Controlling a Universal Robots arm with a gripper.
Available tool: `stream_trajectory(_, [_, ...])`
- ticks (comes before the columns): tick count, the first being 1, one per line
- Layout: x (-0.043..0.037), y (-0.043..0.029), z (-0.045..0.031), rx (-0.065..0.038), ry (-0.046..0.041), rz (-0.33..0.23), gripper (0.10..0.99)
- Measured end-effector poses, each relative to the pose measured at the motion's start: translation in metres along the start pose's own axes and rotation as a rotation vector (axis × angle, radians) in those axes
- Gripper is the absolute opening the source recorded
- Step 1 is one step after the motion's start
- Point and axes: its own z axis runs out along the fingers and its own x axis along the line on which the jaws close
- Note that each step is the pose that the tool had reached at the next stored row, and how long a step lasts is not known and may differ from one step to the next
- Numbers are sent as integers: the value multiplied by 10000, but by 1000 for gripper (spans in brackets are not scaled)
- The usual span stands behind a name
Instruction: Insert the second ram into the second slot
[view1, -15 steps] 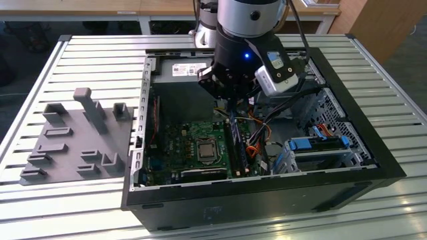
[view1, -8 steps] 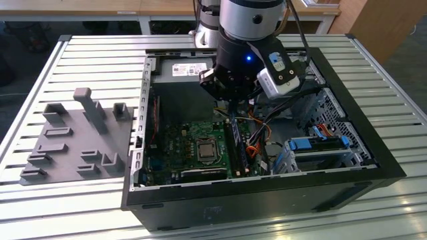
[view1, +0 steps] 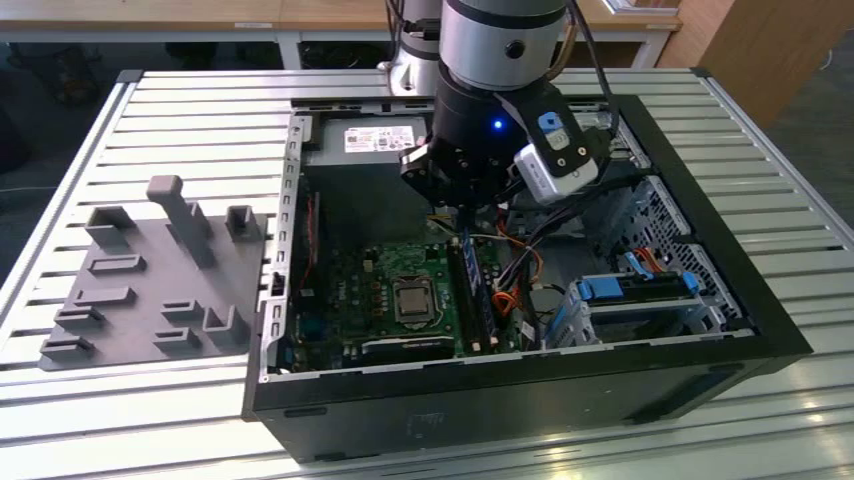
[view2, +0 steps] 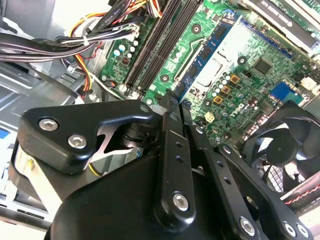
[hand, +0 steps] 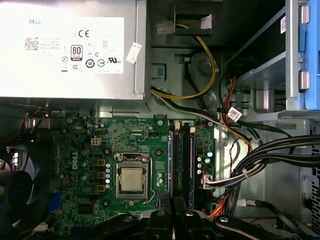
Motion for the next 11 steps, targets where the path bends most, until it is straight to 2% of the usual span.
stream_trajectory(11, [-35,-3,101,0,2,-6,137])
